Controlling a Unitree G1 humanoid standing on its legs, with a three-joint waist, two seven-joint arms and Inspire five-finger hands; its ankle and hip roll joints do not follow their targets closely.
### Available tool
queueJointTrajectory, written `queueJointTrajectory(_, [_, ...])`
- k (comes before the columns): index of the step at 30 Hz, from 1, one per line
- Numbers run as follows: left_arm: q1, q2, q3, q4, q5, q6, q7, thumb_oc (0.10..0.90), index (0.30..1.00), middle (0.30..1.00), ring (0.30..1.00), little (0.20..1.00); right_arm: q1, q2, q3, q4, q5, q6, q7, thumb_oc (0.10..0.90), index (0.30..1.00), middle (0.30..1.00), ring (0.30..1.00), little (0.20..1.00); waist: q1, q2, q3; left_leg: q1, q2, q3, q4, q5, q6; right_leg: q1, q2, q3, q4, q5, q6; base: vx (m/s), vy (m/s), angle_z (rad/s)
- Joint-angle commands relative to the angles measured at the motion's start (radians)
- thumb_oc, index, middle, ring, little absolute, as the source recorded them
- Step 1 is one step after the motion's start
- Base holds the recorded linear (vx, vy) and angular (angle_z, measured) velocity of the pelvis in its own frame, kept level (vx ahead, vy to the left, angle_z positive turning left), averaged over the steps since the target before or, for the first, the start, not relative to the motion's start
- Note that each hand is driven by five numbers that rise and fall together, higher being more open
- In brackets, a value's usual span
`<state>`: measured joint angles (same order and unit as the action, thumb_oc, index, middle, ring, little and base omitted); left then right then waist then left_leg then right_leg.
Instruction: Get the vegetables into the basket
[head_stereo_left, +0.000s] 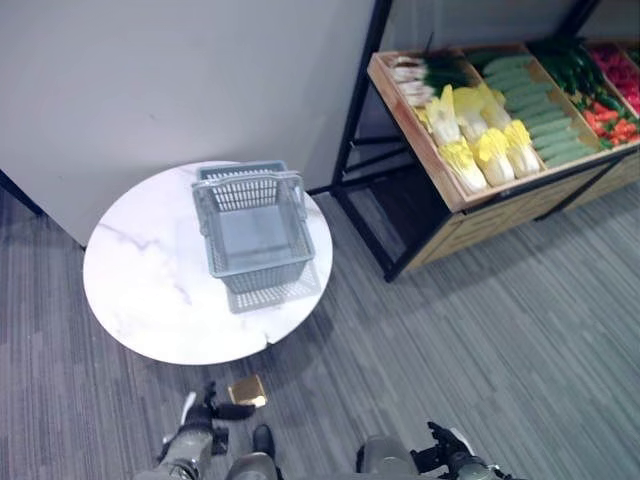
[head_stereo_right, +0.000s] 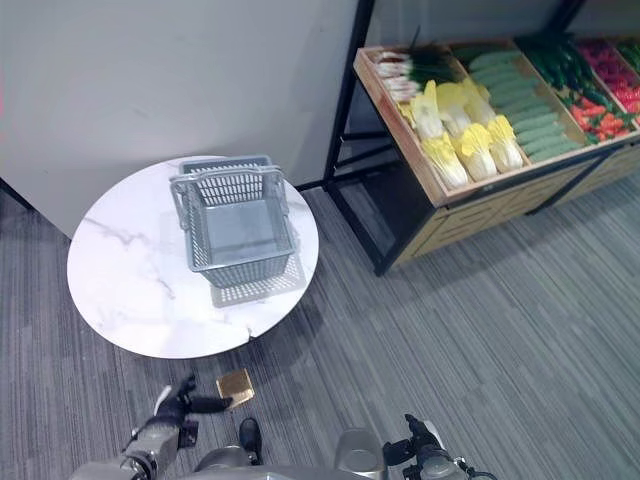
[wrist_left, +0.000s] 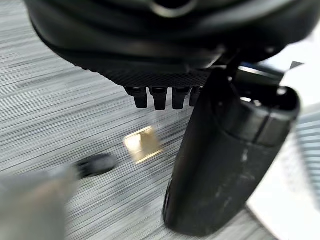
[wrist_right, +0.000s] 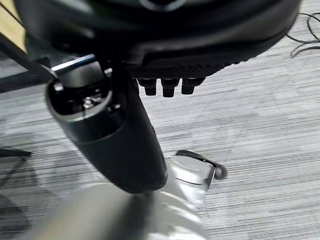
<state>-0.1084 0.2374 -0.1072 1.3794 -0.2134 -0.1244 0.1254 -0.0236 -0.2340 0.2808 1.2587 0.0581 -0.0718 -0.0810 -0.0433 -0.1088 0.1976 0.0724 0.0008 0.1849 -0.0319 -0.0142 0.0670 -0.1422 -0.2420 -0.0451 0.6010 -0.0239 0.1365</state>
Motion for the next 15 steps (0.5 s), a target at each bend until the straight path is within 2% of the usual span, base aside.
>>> queueJointTrajectory(1, [0.04,0.042,0.025,-0.001,0.029,-0.005,0.01,0.9,1.0,1.0,1.0,1.0,-0.022,0.0,0.008,-0.03,0.032,-0.024,0.025,0.9,1.0,1.0,1.0,1.0,0.01,0.01,0.04,-0.061,0.049,-0.031,0.085,-0.031,-0.068,0.056,0.049,-0.039,-0.291,0.128,0.031,0.09,0.056,0.26])
queueJointTrajectory(2, [0.04,0.041,0.025,-0.001,0.029,-0.005,0.01,0.9,1.0,1.0,1.0,1.0,-0.022,0.0,0.008,-0.03,0.032,-0.024,0.025,0.9,1.0,1.0,1.0,1.0,0.009,0.01,0.042,-0.06,0.05,-0.032,0.085,-0.031,-0.068,0.059,0.049,-0.041,-0.291,0.127,0.031,0.16,0.073,0.36])
queueJointTrajectory(4, [0.044,0.036,0.02,0.0,0.037,-0.005,0.01,0.9,1.0,1.0,1.0,1.0,-0.022,0.0,0.005,-0.023,0.043,-0.032,0.018,0.9,1.0,1.0,1.0,1.0,0.002,0.013,0.056,-0.026,0.039,-0.055,0.071,-0.04,-0.074,0.023,0.096,-0.11,-0.398,0.08,0.028,0.17,-0.002,0.35])
queueJointTrajectory(5, [0.052,0.035,0.026,0.002,0.037,-0.007,0.007,0.9,1.0,1.0,1.0,1.0,-0.017,-0.003,0.006,-0.019,0.046,-0.037,0.02,0.9,1.0,1.0,1.0,1.0,0.004,0.011,0.054,-0.024,0.033,-0.062,0.08,-0.046,-0.079,0.047,0.115,-0.11,-0.439,0.065,0.023,0.14,-0.059,0.21])
queueJointTrajectory(8, [0.059,0.028,0.028,0.002,0.032,-0.008,0.006,0.9,1.0,1.0,1.0,1.0,-0.018,-0.012,0.008,-0.022,0.049,-0.038,0.018,0.9,1.0,1.0,1.0,1.0,0.011,0.014,0.049,-0.03,0.035,-0.061,0.089,-0.045,-0.092,0.087,0.126,-0.1,-0.497,0.049,0.009,0.05,-0.111,0.45])
queueJointTrajectory(10, [0.059,0.017,0.027,-0.004,0.014,-0.013,0.007,0.9,1.0,1.0,1.0,1.0,-0.014,-0.024,0.003,-0.02,0.055,-0.04,0.012,0.9,1.0,1.0,1.0,1.0,0.012,0.03,0.047,-0.035,0.043,-0.065,0.1,-0.041,-0.114,0.113,0.138,-0.105,-0.541,0.046,-0.009,0.03,-0.129,0.36])
queueJointTrajectory(11, [0.059,0.017,0.027,-0.004,0.014,-0.013,0.007,0.9,1.0,1.0,1.0,1.0,-0.014,-0.024,0.003,-0.02,0.055,-0.04,0.012,0.9,1.0,1.0,1.0,1.0,0.012,0.03,0.047,-0.034,0.043,-0.065,0.1,-0.041,-0.115,0.114,0.138,-0.106,-0.541,0.046,-0.009,0.03,-0.206,0.05])
queueJointTrajectory(12, [0.056,0.009,0.017,-0.013,0.012,-0.016,0.005,0.9,1.0,1.0,1.0,1.0,-0.012,-0.034,0.003,-0.019,0.055,-0.04,0.012,0.9,1.0,1.0,1.0,1.0,0.007,0.039,0.049,-0.052,0.049,-0.073,0.148,-0.047,-0.133,0.127,0.147,-0.099,-0.556,0.034,-0.023,-0.03,-0.199,-0.07])
queueJointTrajectory(13, [0.046,0.001,0.009,-0.024,0.0,-0.018,0.004,0.9,1.0,1.0,1.0,1.0,-0.018,-0.049,0.005,-0.027,0.059,-0.043,0.012,0.9,1.0,1.0,1.0,1.0,0.007,0.044,0.068,-0.099,0.047,-0.097,0.246,-0.03,-0.16,0.137,0.147,-0.1,-0.559,0.029,-0.039,-0.03,-0.233,0.04])
queueJointTrajectory(14, [0.043,-0.003,0.004,-0.028,-0.007,-0.024,0.004,0.9,1.0,1.0,1.0,1.0,-0.019,-0.065,0.0,-0.02,0.059,-0.043,0.009,0.9,1.0,1.0,1.0,1.0,0.015,0.046,0.078,-0.123,0.027,-0.165,0.302,-0.007,-0.18,0.145,0.148,-0.091,-0.564,0.03,-0.049,-0.01,-0.116,-0.16])
queueJointTrajectory(15, [0.038,-0.007,-0.003,-0.03,-0.015,-0.027,0.004,0.9,1.0,1.0,1.0,1.0,-0.02,-0.075,-0.007,-0.007,0.055,-0.041,0.004,0.9,1.0,1.0,1.0,1.0,0.016,0.047,0.079,-0.132,0.034,-0.202,0.285,0.008,-0.191,0.157,0.142,-0.09,-0.573,0.027,-0.046,0.02,-0.028,-0.2])
